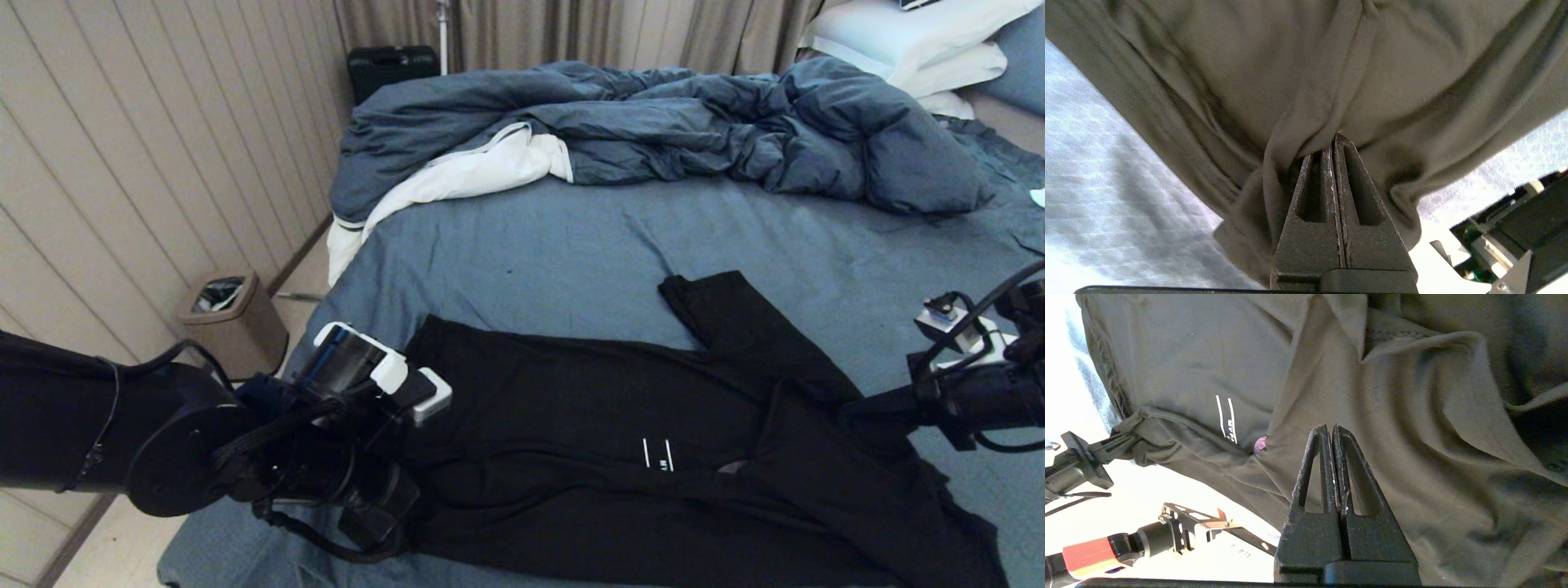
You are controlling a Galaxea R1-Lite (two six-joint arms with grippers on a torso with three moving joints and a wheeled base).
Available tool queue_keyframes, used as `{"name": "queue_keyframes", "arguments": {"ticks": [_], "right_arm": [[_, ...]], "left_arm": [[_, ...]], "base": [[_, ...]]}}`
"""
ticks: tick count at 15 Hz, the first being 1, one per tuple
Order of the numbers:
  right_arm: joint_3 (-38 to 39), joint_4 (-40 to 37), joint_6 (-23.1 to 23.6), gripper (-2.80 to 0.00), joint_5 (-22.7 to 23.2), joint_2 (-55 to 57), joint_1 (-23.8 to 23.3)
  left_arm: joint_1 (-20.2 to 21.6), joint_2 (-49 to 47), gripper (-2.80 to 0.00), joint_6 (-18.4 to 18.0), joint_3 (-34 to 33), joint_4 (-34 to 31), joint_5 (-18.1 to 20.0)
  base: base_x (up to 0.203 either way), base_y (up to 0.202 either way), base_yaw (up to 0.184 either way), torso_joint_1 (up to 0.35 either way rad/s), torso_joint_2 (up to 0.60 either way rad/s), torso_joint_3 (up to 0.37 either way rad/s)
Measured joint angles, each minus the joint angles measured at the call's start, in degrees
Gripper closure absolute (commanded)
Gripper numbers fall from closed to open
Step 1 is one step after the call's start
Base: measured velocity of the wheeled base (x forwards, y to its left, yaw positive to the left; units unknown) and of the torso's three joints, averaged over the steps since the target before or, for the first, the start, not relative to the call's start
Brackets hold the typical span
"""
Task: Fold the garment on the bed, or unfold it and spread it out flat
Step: Fold the black T-shirt
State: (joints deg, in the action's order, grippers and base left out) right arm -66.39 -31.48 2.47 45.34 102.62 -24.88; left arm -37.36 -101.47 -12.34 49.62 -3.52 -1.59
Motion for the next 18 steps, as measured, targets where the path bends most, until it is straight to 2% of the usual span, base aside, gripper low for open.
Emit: {"name": "queue_keyframes", "arguments": {"ticks": [4,9,14,15,16,18], "right_arm": [[0.02,0.02,0.2,0.0,0.0,0.13,-0.02],[0.02,0.0,0.22,0.0,0.0,0.2,-0.06],[-0.12,0.04,0.22,0.0,0.0,0.07,-0.09],[-0.26,0.27,0.22,0.0,-0.05,-0.06,-0.23],[-0.28,1.04,0.17,0.0,-0.02,-0.26,-0.39],[0.58,4.51,0.02,0.0,0.0,-0.85,-1.24]], "left_arm": [[1.05,-2.0,0.0,0.37,3.4,0.14,0.21],[8.47,-6.71,0.0,0.25,9.98,0.2,2.14],[12.79,-3.09,0.0,1.27,12.32,0.17,3.78],[13.34,-1.81,0.0,2.87,13.01,0.17,3.95],[13.68,-0.68,0.0,6.04,14.07,0.17,4.04],[14.63,0.86,0.0,15.03,16.72,-0.35,4.34]], "base": [[0.0,0.0,0.0,0.0,0.0,0.0],[0.0,0.0,0.0,0.0,0.0,0.0],[0.0,0.0,0.0,0.0,0.0,0.0],[0.0,0.0,0.0,0.0,0.0,0.0],[0.0,0.0,0.0,0.0,0.0,0.0],[0.0,0.0,0.0,0.0,0.0,0.0]]}}
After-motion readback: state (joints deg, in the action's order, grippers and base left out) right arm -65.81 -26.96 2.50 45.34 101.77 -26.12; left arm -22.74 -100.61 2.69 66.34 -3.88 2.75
